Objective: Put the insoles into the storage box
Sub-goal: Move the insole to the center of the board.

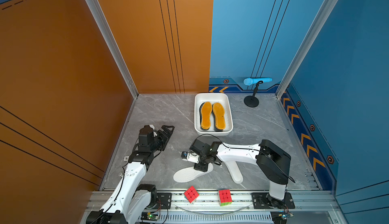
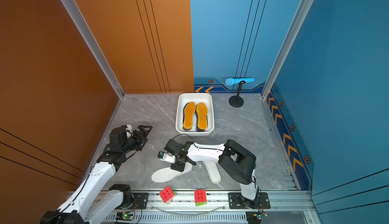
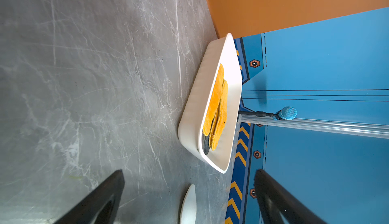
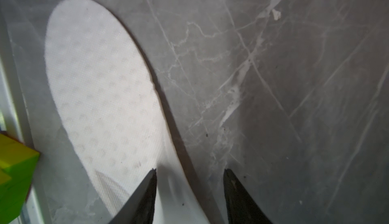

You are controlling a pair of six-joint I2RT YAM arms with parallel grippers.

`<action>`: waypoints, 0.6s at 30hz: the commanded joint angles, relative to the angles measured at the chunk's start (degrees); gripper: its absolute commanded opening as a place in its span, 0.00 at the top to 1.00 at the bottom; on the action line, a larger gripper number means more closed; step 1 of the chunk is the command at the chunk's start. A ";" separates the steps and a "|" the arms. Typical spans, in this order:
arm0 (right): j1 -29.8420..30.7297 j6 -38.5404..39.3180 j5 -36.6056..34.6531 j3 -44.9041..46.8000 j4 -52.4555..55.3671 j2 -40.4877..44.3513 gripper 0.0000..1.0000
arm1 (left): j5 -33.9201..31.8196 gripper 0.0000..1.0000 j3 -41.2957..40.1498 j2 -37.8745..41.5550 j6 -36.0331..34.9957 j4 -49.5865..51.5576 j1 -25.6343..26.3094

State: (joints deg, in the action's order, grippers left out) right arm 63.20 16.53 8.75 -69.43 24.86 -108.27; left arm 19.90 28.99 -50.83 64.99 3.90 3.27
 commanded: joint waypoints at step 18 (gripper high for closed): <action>0.32 -7.96 -2.35 8.56 -6.64 3.18 0.86 | -8.96 0.02 6.72 0.23 -0.51 8.30 5.35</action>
State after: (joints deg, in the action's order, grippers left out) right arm 63.86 10.52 7.35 -63.44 17.69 -105.75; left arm 14.17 33.54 -50.28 64.99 10.17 7.66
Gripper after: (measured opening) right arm 0.149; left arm 0.976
